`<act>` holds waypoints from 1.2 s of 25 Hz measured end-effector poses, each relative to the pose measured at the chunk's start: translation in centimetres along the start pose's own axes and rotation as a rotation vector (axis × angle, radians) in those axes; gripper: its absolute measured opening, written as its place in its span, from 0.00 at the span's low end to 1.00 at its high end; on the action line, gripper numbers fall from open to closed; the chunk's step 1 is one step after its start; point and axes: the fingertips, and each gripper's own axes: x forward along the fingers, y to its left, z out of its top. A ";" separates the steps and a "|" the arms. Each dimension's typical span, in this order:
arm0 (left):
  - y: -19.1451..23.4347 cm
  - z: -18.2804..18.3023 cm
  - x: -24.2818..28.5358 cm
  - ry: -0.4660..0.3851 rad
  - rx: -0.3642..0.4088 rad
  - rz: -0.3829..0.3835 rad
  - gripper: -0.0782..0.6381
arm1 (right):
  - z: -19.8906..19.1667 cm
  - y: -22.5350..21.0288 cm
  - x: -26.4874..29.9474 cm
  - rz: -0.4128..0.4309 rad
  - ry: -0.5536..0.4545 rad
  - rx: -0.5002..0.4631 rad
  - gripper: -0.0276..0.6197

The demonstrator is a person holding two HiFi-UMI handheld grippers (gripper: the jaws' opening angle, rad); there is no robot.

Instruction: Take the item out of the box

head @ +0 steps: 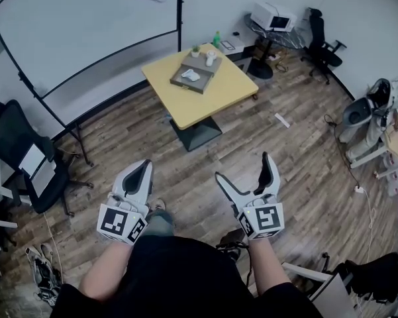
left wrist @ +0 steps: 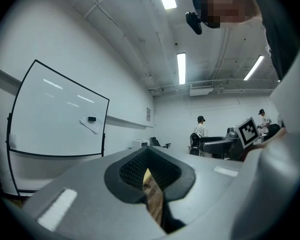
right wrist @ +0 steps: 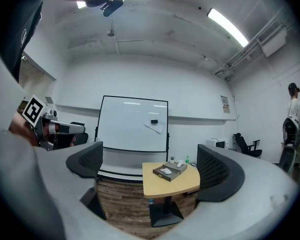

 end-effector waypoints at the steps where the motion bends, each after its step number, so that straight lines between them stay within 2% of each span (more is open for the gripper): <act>1: 0.3 -0.2 0.7 0.000 0.001 -0.001 0.11 | -0.3 -0.4 0.6 0.002 -0.001 0.005 0.96; 5: 2.8 -1.1 4.7 -0.011 0.007 -0.014 0.11 | -1.6 -2.1 4.4 0.003 -0.007 0.030 0.96; 10: 8.0 -3.4 11.4 -0.018 -0.017 -0.045 0.11 | -3.0 -4.6 11.2 -0.043 -0.011 0.032 0.96; 16: 17.6 -3.5 23.7 -0.012 -0.040 -0.101 0.11 | -1.2 -9.0 25.0 -0.105 -0.002 0.008 0.96; 23: 29.3 -2.5 36.3 -0.015 -0.071 -0.151 0.11 | 1.6 -12.5 40.6 -0.162 0.044 -0.068 0.96; 30: 36.3 -2.8 44.9 -0.011 -0.087 -0.177 0.11 | 1.3 -14.7 50.4 -0.144 0.140 -0.125 0.96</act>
